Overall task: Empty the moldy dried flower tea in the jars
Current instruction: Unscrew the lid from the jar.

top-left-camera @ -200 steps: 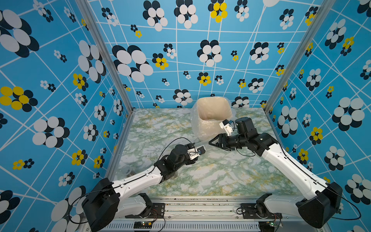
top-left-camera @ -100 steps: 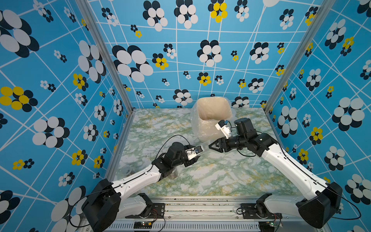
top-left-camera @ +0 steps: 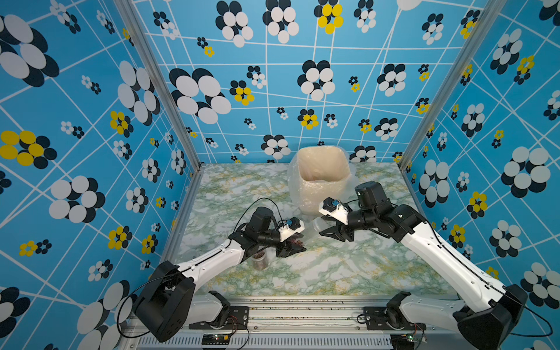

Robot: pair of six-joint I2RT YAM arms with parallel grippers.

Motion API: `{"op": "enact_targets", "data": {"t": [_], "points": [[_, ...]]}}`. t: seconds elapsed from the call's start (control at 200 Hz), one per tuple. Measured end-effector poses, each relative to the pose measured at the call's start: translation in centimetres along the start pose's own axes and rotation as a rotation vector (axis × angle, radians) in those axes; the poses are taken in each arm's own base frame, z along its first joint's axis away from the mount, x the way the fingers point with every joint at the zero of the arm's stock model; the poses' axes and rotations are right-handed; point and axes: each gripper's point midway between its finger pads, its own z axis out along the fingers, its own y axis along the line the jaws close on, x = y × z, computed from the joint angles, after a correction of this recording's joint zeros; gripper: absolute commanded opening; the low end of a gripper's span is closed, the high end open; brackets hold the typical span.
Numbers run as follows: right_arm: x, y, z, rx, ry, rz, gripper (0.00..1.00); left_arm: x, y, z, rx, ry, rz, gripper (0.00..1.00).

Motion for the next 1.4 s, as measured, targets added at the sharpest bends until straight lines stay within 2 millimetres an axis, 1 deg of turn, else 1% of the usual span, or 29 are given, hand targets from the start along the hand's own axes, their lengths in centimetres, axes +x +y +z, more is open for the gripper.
{"op": "enact_targets", "data": {"t": [0.075,0.195,0.235,0.28,0.335,0.355,0.39,0.43,0.485,0.525,0.605,0.715,0.79,0.87,0.929,0.969,1.089,1.159,1.289,1.399], "points": [[0.3,-0.2,-0.2,0.025,0.017,-0.057,0.03,-0.3,-0.2,-0.1,0.018,-0.010,-0.036,0.03],[1.0,-0.8,-0.4,0.072,0.050,-0.091,0.13,-0.3,0.3,-0.4,0.006,-0.009,-0.085,0.03],[1.2,-1.0,-0.6,0.085,0.055,-0.087,0.18,-0.4,0.3,-0.5,0.004,-0.013,-0.083,0.03],[1.2,-1.2,-0.6,0.094,0.055,-0.071,0.27,-0.7,0.2,-0.5,0.005,-0.019,-0.073,0.03],[1.0,-1.3,-0.6,0.100,0.045,-0.057,0.37,-1.3,0.0,-0.5,0.006,-0.036,-0.037,0.03],[0.9,-1.3,-0.6,0.100,0.035,-0.037,0.41,-1.6,-0.1,-0.5,0.005,-0.042,-0.025,0.03],[0.7,-1.2,-0.6,0.101,0.024,-0.023,0.52,-2.2,-0.2,-0.7,-0.003,-0.057,0.003,0.03],[0.2,-1.0,-0.8,0.096,-0.002,0.005,0.60,-2.6,-0.2,-0.8,-0.019,-0.068,0.030,0.04],[-0.7,-0.6,-1.3,0.087,-0.049,0.057,0.71,-3.2,0.2,-1.1,-0.057,-0.083,0.068,0.03],[-1.7,-0.2,-1.9,0.074,-0.099,0.080,0.79,-3.4,0.6,-1.3,-0.088,-0.088,0.086,0.03],[-3.6,0.6,-3.1,0.044,-0.189,0.130,0.89,-3.3,1.3,-1.7,-0.151,-0.090,0.110,0.03],[-5.1,1.6,-4.2,-0.004,-0.257,0.224,0.92,-2.9,2.5,-2.0,-0.235,-0.077,0.129,0.03],[-5.4,2.0,-4.5,-0.031,-0.269,0.296,0.93,-2.8,3.3,-2.3,-0.288,-0.067,0.138,0.03],[-5.4,1.9,-4.5,-0.038,-0.269,0.400,0.93,-2.9,4.1,-2.5,-0.348,-0.060,0.159,0.03],[-5.2,1.5,-4.3,-0.034,-0.258,0.502,0.93,-3.0,4.5,-2.8,-0.395,-0.055,0.184,0.03],[-5.3,1.0,-4.3,-0.027,-0.249,0.575,0.95,-3.1,4.7,-2.9,-0.422,-0.050,0.201,0.02],[-6.0,-1.2,-3.7,0.010,-0.205,0.784,0.96,-3.3,5.1,-3.1,-0.485,-0.031,0.255,0.02],[-6.0,-2.2,-3.0,0.020,-0.176,0.873,0.98,-3.2,5.3,-3.1,-0.508,-0.019,0.271,0.02],[-4.8,-2.4,-1.7,0.010,-0.117,0.998,0.99,-3.2,5.6,-3.2,-0.534,-0.004,0.292,0.02],[-4.1,-2.4,-1.0,0.005,-0.084,1.055,0.99,-3.2,5.6,-3.2,-0.541,0.001,0.301,0.02]]}}
